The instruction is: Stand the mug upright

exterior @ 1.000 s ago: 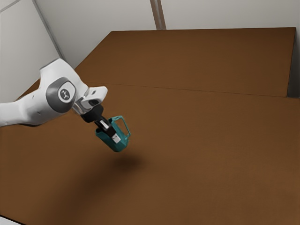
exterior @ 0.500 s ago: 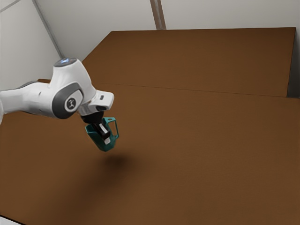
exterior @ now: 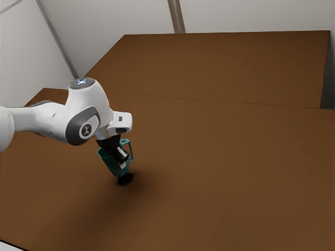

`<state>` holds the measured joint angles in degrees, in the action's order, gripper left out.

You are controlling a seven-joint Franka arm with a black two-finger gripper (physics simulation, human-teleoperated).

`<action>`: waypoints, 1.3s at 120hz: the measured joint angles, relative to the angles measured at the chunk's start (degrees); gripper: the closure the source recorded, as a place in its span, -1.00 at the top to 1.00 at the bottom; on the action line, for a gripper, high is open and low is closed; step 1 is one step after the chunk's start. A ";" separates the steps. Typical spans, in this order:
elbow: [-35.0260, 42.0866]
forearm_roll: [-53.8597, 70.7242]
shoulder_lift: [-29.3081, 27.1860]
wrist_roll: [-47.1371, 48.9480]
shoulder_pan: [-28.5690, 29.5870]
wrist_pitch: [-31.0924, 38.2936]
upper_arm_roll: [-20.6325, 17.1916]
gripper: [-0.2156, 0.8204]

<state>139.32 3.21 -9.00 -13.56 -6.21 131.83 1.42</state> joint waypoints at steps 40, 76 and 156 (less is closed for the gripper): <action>-0.08 1.01 3.69 4.45 -0.35 2.76 0.01 -0.93; -0.08 0.31 4.32 6.27 -0.37 3.98 0.04 -0.51; -4.90 -0.63 -2.44 7.19 -0.97 -1.15 -0.01 0.50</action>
<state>134.42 2.57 -11.44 -6.37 -7.19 130.68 1.41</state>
